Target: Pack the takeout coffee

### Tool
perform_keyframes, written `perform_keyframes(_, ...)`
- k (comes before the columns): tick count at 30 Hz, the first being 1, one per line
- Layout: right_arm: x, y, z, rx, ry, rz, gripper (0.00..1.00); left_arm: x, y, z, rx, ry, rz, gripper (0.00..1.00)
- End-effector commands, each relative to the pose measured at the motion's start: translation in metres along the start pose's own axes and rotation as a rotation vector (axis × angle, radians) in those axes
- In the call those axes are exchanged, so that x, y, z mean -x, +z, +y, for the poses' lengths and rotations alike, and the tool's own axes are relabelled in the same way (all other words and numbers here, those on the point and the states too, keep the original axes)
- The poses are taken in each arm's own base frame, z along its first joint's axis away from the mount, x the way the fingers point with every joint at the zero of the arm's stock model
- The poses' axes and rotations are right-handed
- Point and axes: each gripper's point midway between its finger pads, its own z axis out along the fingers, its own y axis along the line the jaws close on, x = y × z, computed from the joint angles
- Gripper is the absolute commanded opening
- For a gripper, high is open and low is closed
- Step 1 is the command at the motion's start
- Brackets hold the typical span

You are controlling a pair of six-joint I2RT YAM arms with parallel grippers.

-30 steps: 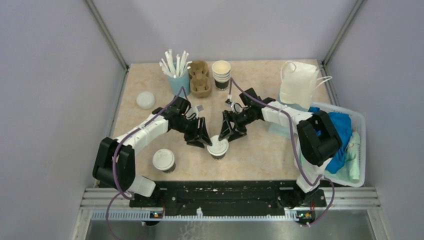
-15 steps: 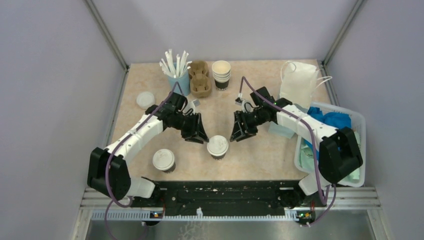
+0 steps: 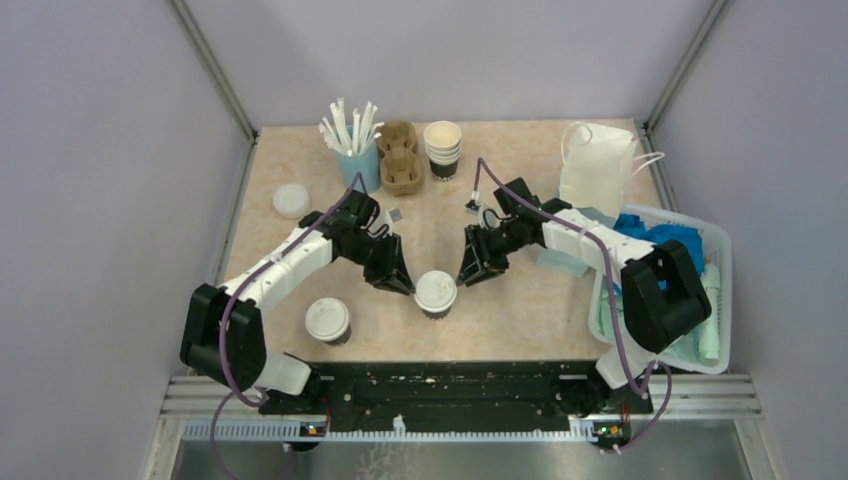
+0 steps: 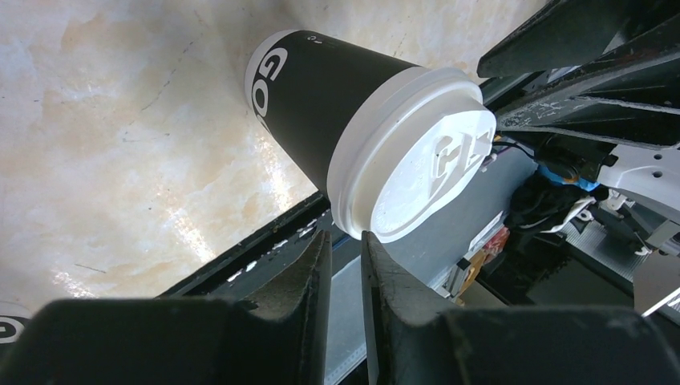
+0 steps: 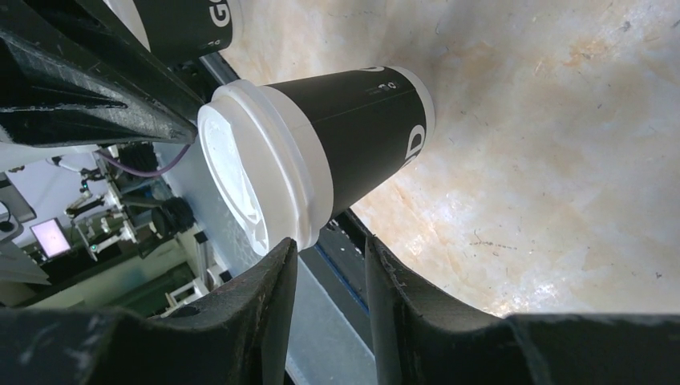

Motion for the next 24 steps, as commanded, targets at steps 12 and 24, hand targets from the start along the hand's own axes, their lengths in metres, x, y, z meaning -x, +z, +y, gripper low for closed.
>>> perform_keyframes(12, -0.001, 0.012, 0.005, 0.053, -0.029, 0.028, 0.36, -0.007, 0.011, 0.004, -0.004, -0.008, 0.039, 0.24)
perform_keyframes(24, -0.007, 0.020, -0.013, -0.030, -0.024, 0.048, 0.35, -0.017, 0.026, 0.023, 0.128, -0.032, 0.094, 0.22)
